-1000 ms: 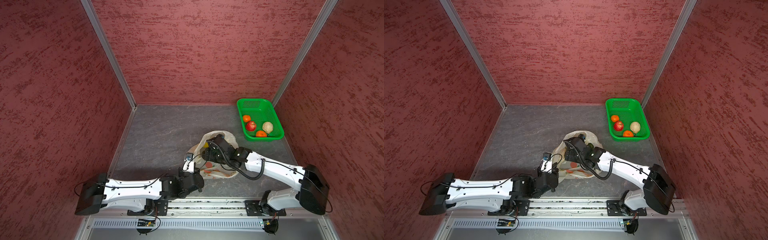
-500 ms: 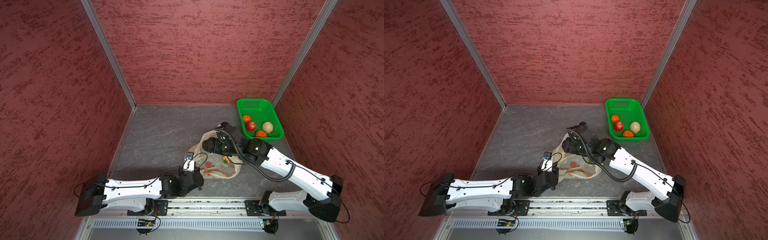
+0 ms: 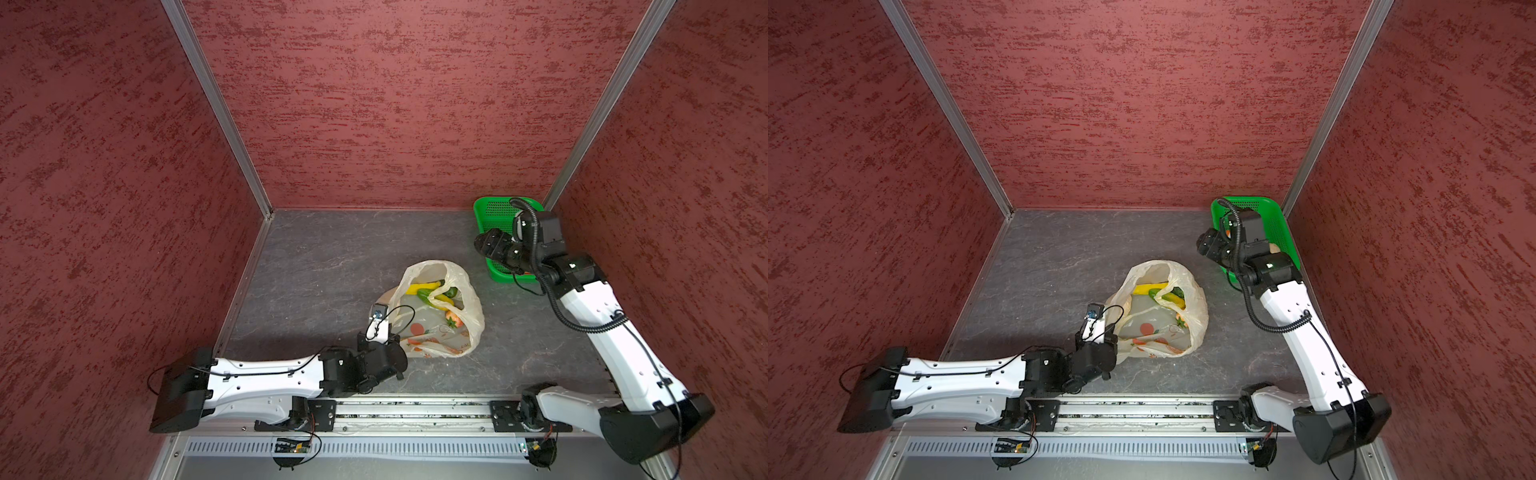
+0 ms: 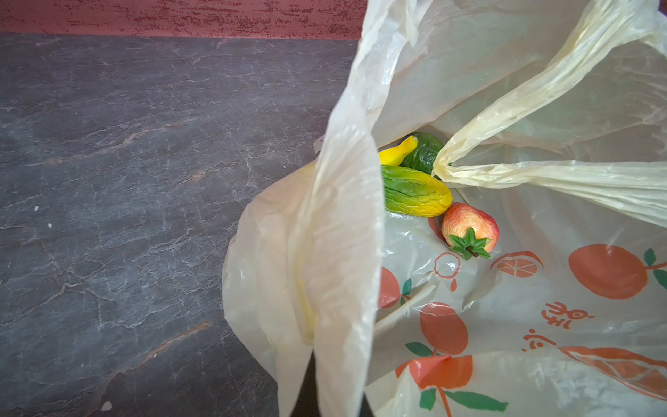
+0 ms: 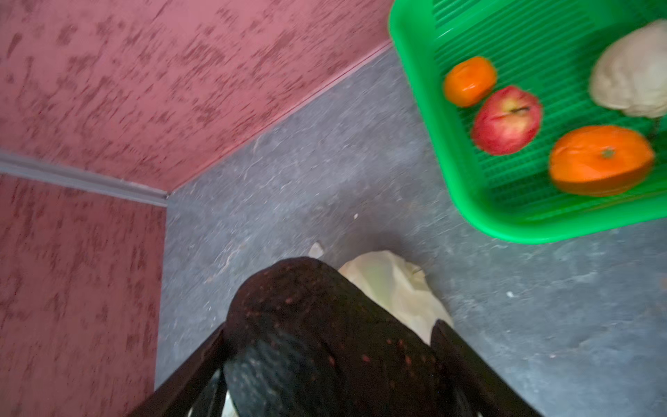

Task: Untie the knot of the plastic bag and take out the fruit
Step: 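Lift the avocado out with the right gripper and release it into the green basket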

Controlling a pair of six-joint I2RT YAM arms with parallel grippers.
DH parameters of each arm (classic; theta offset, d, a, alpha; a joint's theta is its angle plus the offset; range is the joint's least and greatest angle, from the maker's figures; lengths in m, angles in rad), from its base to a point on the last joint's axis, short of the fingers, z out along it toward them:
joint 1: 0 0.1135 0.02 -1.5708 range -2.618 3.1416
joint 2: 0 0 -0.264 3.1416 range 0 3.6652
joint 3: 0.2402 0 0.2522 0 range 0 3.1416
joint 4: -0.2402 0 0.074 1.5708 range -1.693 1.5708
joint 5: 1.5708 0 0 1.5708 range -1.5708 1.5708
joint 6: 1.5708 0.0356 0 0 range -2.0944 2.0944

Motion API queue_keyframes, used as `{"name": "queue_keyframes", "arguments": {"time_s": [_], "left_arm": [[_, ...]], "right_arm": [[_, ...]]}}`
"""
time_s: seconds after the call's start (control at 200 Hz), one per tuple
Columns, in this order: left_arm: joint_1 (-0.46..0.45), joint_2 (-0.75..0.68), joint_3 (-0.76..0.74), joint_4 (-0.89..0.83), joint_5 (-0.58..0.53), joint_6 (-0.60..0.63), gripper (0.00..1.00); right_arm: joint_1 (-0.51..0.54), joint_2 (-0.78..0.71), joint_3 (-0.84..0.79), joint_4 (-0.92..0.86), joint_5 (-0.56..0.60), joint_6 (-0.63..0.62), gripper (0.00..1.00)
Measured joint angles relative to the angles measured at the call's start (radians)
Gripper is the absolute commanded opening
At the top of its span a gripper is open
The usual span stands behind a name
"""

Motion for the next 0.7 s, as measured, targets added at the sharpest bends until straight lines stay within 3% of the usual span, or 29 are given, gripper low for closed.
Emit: {"name": "queue_keyframes", "arguments": {"time_s": [0.276, 0.541, 0.701], "left_arm": [[0.000, 0.000, 0.000, -0.010, 0.000, -0.003, 0.00], [0.000, 0.000, 0.009, -0.024, -0.001, -0.008, 0.00], [0.000, 0.000, 0.017, -0.029, -0.005, -0.013, 0.00]], "right_arm": [[-0.256, 0.208, -0.087, 0.217, -0.041, -0.052, 0.65], [-0.362, 0.516, -0.003, 0.356, -0.041, -0.052, 0.67], [-0.400, 0.658, 0.089, 0.379, -0.040, -0.053, 0.77]]}}
